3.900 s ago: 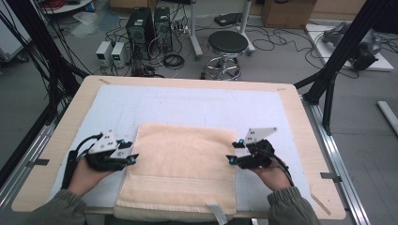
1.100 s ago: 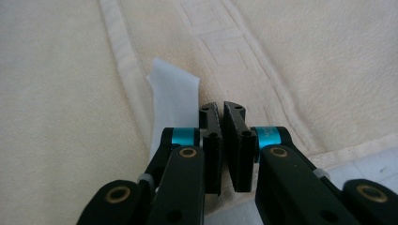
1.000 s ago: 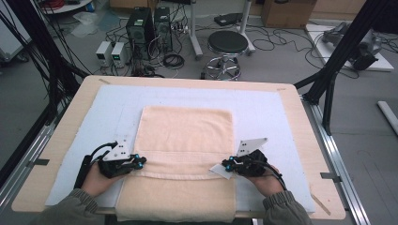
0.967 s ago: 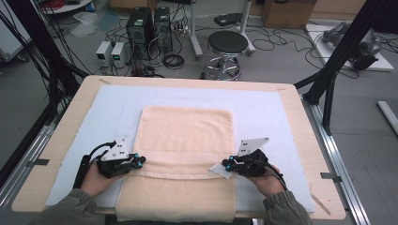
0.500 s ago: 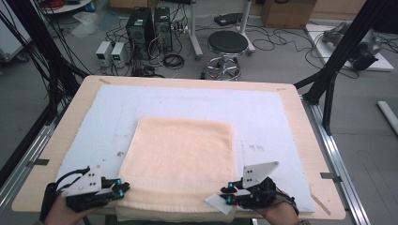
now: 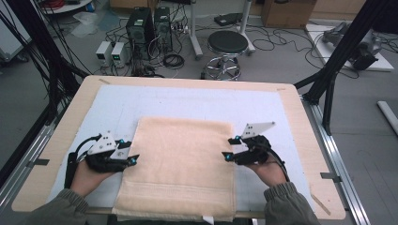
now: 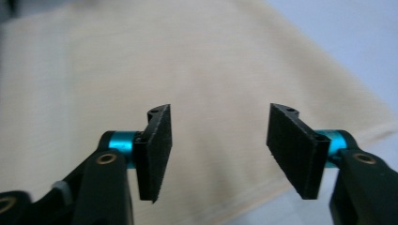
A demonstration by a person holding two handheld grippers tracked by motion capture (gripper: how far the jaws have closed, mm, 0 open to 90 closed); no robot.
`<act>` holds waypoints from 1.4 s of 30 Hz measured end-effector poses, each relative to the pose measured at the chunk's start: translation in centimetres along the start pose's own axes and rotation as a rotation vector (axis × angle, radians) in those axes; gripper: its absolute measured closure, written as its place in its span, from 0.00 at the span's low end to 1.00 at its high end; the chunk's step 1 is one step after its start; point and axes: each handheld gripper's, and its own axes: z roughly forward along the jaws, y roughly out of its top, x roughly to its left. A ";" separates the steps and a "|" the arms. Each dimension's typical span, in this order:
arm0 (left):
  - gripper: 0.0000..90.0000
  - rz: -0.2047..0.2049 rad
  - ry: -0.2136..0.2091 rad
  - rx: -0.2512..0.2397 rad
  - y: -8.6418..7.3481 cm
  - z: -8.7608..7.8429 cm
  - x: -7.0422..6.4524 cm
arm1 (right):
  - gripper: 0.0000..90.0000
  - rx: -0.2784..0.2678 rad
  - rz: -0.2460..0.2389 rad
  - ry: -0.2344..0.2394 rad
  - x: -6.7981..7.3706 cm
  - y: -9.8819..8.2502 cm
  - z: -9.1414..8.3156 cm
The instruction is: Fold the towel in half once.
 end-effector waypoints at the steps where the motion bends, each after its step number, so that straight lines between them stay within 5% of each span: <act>1: 0.47 -0.015 0.013 -0.008 0.3 0.5 0.7 | 0.41 0.003 0.004 -0.021 -0.9 0.1 0.5; 7: 0.50 -0.162 0.091 0.048 1.5 4.9 5.2 | 0.36 0.060 0.047 -0.116 -5.9 0.6 3.6; 11: 0.48 -0.186 0.096 0.057 2.2 7.3 7.0 | 0.34 0.085 0.057 -0.166 -8.0 0.7 4.9; 14: 0.45 -0.166 0.100 0.111 2.4 9.2 7.6 | 0.34 0.087 0.092 -0.141 -9.3 0.1 5.7; 16: 0.42 -0.186 0.103 0.163 2.1 10.3 8.1 | 0.34 0.112 0.113 -0.119 -9.7 -0.4 6.4; 18: 0.44 -0.223 0.064 0.185 1.6 11.1 8.5 | 0.36 0.106 0.127 -0.099 -9.9 -0.7 6.9; 19: 0.49 -0.241 0.050 0.165 1.5 11.1 8.8 | 0.49 0.094 0.136 -0.085 -10.0 -0.7 6.9; 20: 0.63 -0.253 0.004 0.145 1.4 11.0 8.9 | 0.77 0.082 0.135 -0.041 -10.2 -0.7 6.8; 21: 0.89 -0.251 -0.006 0.136 1.5 11.0 9.0 | 0.90 0.080 0.138 0.060 -10.4 -0.6 6.9; 24: 0.94 -0.201 0.045 0.152 2.3 11.3 9.1 | 0.93 0.130 0.084 0.043 -10.5 0.6 7.2; 27: 0.94 -0.184 0.123 0.096 4.7 10.7 10.0 | 0.93 0.108 0.054 -0.052 -11.6 3.5 6.3; 31: 0.93 -0.130 0.209 0.029 10.0 9.4 11.9 | 0.91 0.070 0.021 -0.186 -13.4 8.8 4.2; 32: 0.90 -0.118 0.239 0.026 10.9 9.3 12.1 | 0.83 0.045 0.027 -0.217 -13.7 10.0 3.7; 33: 0.76 -0.119 0.262 0.028 11.4 9.3 12.3 | 0.69 0.020 0.058 -0.238 -14.1 10.6 3.6; 34: 0.65 -0.125 0.254 0.024 11.4 9.2 12.4 | 0.64 0.020 0.090 -0.233 -14.3 10.9 3.6; 38: 0.60 -0.126 0.208 0.066 9.9 9.2 12.3 | 0.51 0.099 0.093 -0.170 -14.2 9.6 4.6; 42: 0.52 -0.160 0.157 0.083 7.9 9.1 11.7 | 0.46 0.074 0.098 -0.163 -13.1 7.5 4.0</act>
